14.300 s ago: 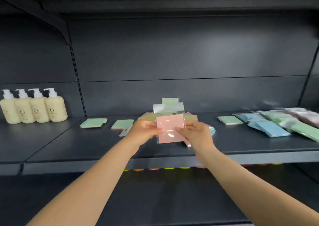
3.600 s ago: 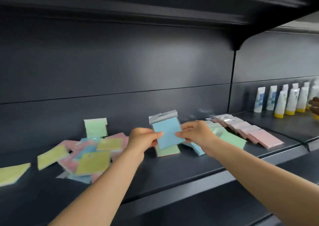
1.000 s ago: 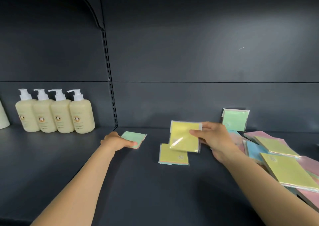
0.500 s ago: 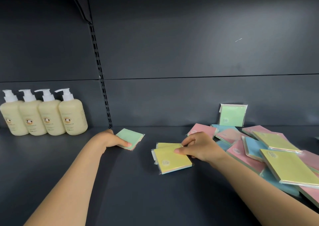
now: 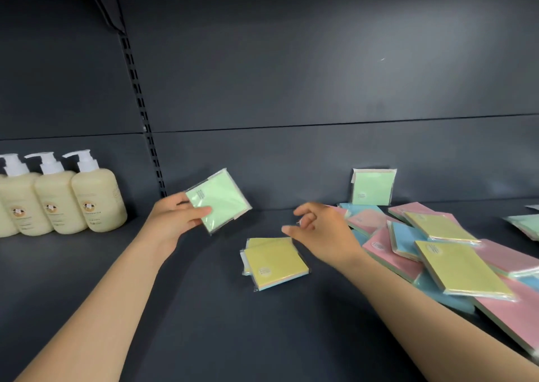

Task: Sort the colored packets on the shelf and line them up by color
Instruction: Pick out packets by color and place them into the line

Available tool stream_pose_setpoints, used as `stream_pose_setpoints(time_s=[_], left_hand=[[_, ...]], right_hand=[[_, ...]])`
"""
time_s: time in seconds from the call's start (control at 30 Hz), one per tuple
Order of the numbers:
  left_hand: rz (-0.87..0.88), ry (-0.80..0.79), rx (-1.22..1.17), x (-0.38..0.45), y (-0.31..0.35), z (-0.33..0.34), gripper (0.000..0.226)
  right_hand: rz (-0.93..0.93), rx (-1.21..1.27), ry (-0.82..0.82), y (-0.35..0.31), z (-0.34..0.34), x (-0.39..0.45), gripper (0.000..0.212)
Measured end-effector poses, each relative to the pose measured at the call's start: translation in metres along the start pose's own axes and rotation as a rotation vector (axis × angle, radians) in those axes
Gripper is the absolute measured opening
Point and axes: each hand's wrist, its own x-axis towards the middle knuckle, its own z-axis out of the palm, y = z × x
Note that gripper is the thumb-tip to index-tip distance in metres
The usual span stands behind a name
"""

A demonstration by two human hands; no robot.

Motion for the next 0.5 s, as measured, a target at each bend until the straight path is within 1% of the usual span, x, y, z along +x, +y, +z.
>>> stream_pose_setpoints(time_s=[0.07, 0.17, 0.23, 0.27, 0.37, 0.43, 0.5], left_hand=[[0.025, -0.049, -0.097, -0.010, 0.007, 0.020, 0.027], [0.034, -0.127, -0.239, -0.026, 0.021, 0.061, 0.027], [0.031, -0.194, -0.329, -0.037, 0.033, 0.093, 0.027], [0.024, -0.226, -0.348, -0.042, 0.038, 0.110, 0.027], [-0.015, -0.327, -0.330, -0.062, 0.047, 0.165, 0.030], [-0.038, -0.391, -0.280, -0.075, 0.051, 0.200, 0.029], [-0.062, -0.413, -0.240, -0.086, 0.056, 0.234, 0.020]], right_hand=[[0.025, 0.143, 0.033, -0.005, -0.004, -0.001, 0.036], [0.104, 0.480, 0.012, -0.011, -0.016, -0.006, 0.037], [0.134, 0.680, 0.018, -0.015, -0.033, -0.013, 0.031], [0.137, 0.753, 0.034, -0.014, -0.045, -0.016, 0.025], [0.124, 0.860, 0.110, -0.003, -0.088, -0.028, 0.007], [0.127, 0.855, 0.157, 0.014, -0.121, -0.033, 0.003], [0.133, 0.820, 0.173, 0.037, -0.157, -0.039, 0.003]])
